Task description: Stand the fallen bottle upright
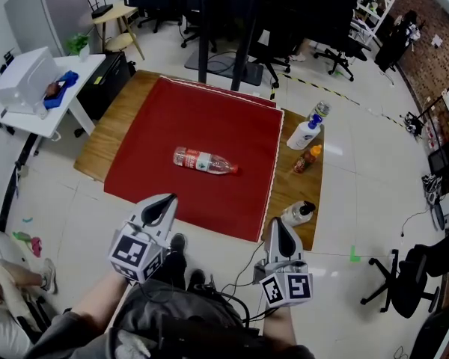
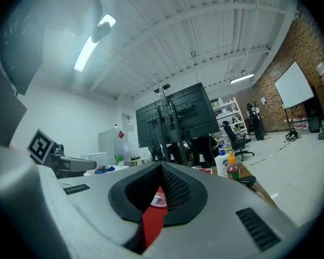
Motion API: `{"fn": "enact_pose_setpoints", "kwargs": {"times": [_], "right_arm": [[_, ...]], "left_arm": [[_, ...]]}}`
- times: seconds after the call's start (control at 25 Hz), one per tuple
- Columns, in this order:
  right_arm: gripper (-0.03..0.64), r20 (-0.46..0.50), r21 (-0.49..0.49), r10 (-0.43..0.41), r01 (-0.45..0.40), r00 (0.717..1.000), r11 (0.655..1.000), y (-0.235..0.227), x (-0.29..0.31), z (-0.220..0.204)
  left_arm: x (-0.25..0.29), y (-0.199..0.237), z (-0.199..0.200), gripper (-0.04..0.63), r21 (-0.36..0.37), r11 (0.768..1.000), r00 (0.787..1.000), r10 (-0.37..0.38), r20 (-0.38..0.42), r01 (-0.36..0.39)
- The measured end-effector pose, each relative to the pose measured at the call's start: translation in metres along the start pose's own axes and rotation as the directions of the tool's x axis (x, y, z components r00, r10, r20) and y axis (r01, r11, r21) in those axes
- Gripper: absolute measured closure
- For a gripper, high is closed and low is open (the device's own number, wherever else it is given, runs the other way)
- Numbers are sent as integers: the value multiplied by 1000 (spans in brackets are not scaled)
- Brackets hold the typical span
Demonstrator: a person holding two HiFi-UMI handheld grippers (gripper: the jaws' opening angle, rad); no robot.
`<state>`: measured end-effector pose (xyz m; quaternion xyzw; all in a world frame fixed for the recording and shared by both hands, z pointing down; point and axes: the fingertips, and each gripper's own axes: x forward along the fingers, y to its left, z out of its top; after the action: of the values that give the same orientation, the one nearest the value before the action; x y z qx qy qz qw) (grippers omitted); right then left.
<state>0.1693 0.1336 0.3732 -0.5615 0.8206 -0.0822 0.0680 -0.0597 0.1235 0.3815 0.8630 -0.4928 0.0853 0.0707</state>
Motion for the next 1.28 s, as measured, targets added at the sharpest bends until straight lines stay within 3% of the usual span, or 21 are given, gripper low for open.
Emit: {"fn": "enact_pose_setpoints", "kwargs": {"times": [0.32, 0.92, 1.28], "right_arm": [[607, -10, -10, -18, 18, 1000, 1000, -3, 26, -3], [607, -41, -16, -79, 79, 996, 997, -17, 152, -22], [607, -46, -19, -114, 113, 992, 993, -28, 209, -25]], "left_arm": [[28, 22, -4, 565, -7, 999, 999, -36, 3, 36], [136, 107, -11, 565, -6, 991, 991, -131, -32, 131], [187, 136, -17, 565, 0, 981, 978, -194, -76, 195]]}}
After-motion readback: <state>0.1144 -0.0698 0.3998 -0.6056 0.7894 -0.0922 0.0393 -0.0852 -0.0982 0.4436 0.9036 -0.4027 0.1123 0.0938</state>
